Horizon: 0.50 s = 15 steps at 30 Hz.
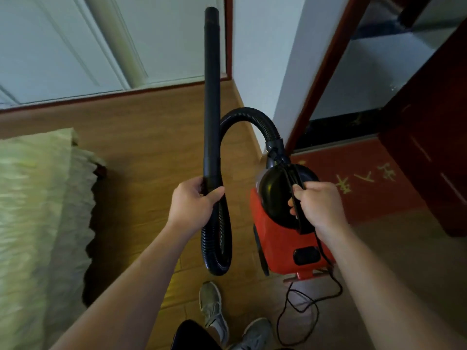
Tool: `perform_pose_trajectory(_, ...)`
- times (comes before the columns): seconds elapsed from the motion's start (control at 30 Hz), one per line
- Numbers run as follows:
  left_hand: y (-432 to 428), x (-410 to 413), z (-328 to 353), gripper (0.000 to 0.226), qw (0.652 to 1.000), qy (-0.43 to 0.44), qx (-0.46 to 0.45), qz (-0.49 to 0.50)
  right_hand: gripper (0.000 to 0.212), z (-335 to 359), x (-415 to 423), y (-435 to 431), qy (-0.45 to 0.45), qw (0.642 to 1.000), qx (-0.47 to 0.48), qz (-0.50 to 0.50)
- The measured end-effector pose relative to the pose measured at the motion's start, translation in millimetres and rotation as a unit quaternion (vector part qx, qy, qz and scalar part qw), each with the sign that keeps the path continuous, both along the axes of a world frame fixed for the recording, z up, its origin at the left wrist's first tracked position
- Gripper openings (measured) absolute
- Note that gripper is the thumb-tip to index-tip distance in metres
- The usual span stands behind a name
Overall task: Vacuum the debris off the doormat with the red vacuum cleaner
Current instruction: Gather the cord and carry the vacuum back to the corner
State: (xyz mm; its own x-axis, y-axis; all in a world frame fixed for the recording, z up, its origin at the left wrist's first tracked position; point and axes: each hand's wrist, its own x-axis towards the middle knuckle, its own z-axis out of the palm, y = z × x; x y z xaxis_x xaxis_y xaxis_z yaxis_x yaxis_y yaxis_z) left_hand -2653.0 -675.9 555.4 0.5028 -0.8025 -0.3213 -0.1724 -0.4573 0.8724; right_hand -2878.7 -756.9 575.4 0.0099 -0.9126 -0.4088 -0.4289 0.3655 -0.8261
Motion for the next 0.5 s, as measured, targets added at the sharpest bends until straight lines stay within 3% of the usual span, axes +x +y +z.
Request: perform_pose_trajectory(0.5, 65.9, 162.2, 150.7, 0.013, 0.985, -0.028, -0.043, 0.163, 0.02, 143.5, 205.2, -4.5, -0.045, 0.99, -0.03, 0.133)
